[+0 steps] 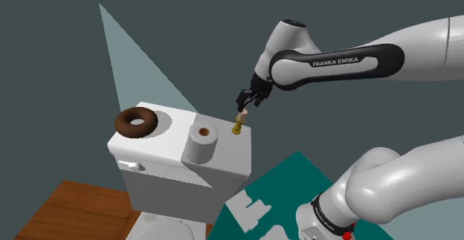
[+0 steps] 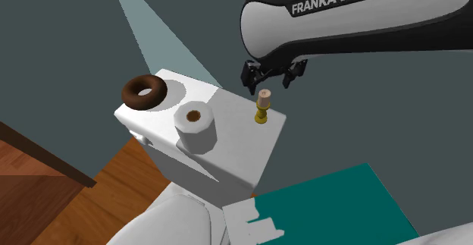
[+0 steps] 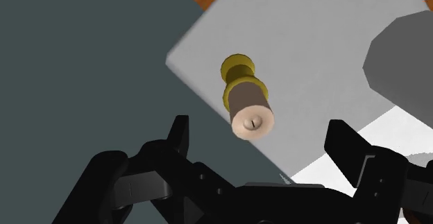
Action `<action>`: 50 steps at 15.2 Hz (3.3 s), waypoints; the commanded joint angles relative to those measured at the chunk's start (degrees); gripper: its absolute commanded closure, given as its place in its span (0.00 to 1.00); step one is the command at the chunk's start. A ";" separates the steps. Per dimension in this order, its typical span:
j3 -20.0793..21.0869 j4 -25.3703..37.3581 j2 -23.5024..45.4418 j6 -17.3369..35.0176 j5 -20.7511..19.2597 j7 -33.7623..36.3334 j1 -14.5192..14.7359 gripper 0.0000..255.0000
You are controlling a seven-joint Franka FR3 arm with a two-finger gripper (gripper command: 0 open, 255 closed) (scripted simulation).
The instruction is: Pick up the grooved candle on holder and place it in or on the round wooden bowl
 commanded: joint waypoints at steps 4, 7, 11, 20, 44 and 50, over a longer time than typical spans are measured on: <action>0.03 -0.83 4.73 6.09 0.16 -0.36 0.06 0.00; 0.11 -1.62 6.59 8.74 0.16 -0.34 0.06 0.00; 0.11 -1.76 6.96 9.26 0.15 -0.33 0.07 0.00; 0.06 -1.64 7.12 9.28 0.13 -0.38 0.06 1.00; -0.16 6.52 -0.26 -6.25 0.01 -0.17 -0.02 1.00; -0.22 9.56 -1.41 -10.43 -0.04 -0.11 -0.07 1.00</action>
